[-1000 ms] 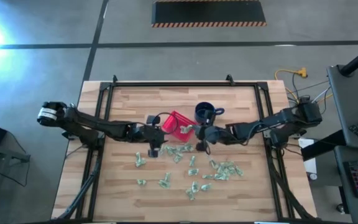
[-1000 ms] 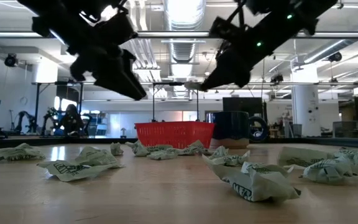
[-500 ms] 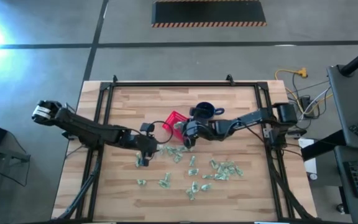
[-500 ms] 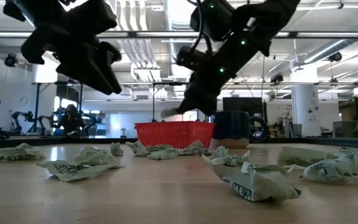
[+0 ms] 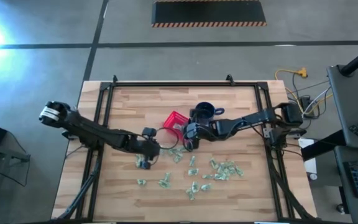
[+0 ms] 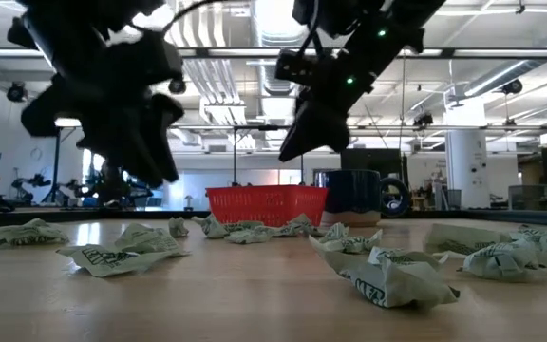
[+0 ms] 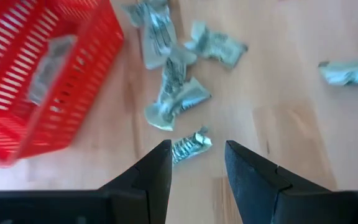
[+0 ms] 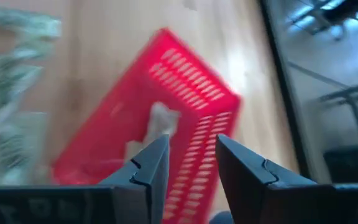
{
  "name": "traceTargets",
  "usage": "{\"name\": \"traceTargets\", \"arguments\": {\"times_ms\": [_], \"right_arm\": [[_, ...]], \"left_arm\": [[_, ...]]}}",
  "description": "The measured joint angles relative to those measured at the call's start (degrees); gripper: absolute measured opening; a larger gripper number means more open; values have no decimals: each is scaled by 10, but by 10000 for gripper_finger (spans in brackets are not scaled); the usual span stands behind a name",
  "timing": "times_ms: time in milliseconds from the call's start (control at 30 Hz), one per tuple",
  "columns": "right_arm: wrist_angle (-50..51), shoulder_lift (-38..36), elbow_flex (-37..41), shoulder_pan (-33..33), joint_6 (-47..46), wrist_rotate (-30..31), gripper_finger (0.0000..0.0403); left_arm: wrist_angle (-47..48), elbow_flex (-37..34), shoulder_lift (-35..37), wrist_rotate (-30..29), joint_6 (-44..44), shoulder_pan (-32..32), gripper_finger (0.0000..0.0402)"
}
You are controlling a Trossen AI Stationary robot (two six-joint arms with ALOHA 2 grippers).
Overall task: Pick and place items into bin
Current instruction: Put the stevia packet into the bin
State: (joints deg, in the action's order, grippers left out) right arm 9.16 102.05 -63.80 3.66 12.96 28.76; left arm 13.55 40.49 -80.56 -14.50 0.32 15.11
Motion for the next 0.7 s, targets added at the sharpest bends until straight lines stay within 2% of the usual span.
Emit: {"name": "traceTargets", "arguments": {"times_ms": [167, 367, 567, 700], "right_arm": [[-5, -40, 33, 21, -22, -41, 116], [0, -89, 75, 51, -61, -53, 110], [-1, -129, 106, 81, -99, -53, 109], [-1, -148, 121, 100, -121, -53, 104]], "left_arm": [[-29, 1, -53, -6, 18, 0, 133], [-69, 1, -103, -11, 32, -4, 133], [-78, 2, -120, -20, 34, -8, 129], [-78, 2, -114, -25, 34, -9, 103]]}}
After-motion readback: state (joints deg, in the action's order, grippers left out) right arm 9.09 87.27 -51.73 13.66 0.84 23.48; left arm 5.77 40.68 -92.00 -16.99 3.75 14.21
